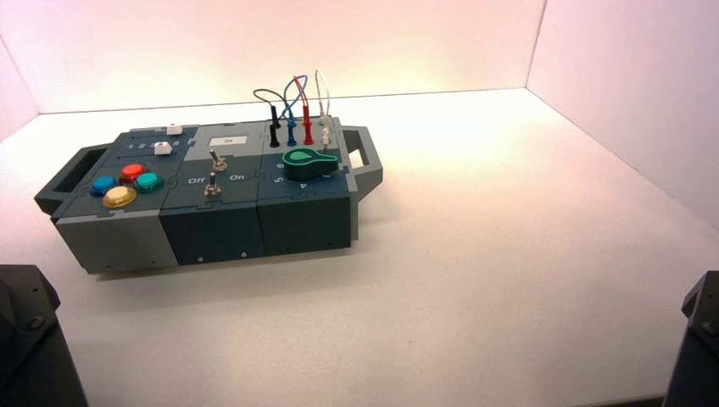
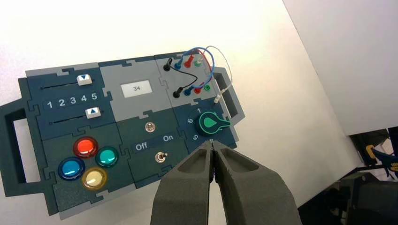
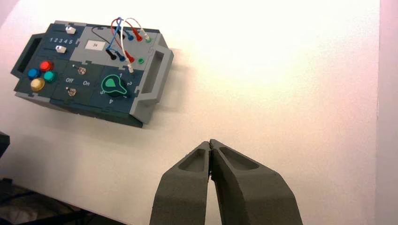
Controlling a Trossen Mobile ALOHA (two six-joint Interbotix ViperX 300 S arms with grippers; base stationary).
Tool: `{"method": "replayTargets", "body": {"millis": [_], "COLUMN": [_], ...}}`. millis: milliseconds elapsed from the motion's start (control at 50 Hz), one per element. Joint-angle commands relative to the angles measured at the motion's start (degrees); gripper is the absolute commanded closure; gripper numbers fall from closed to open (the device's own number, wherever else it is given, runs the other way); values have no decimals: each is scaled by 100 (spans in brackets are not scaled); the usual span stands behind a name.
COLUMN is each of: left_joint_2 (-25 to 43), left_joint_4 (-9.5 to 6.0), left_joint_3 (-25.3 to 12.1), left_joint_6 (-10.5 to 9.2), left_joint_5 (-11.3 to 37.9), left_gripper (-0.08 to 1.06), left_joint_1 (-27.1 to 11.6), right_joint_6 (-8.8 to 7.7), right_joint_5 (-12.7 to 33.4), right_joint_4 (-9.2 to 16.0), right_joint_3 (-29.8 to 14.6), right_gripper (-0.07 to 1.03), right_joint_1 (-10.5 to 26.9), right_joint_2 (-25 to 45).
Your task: Push the red button with the right gripper.
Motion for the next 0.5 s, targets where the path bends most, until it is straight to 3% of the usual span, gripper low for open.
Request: {"method": "replayTargets", "body": {"millis": [20,320,500], "left_joint_2": [53,62,132], "left_joint_4": [-18,35,369], "left_joint_3": [-79,-70,-53], "left_joint_6": [-26,-18,-26], "left_joint_5": [-53,-70,-62], "left_gripper": [101,101,101], "left_joint_1": [-44,-35,466], "right_joint_6": [9,9,0], "right_joint_5": [-44,-35,97], "right_joint_4": [18,18,18], "right_joint_3": [-97,-105,-202], "right_gripper": [99,99,99], "right_joint_1": [-35,-26,-35], "right_joint_2": [35,35,97]}}
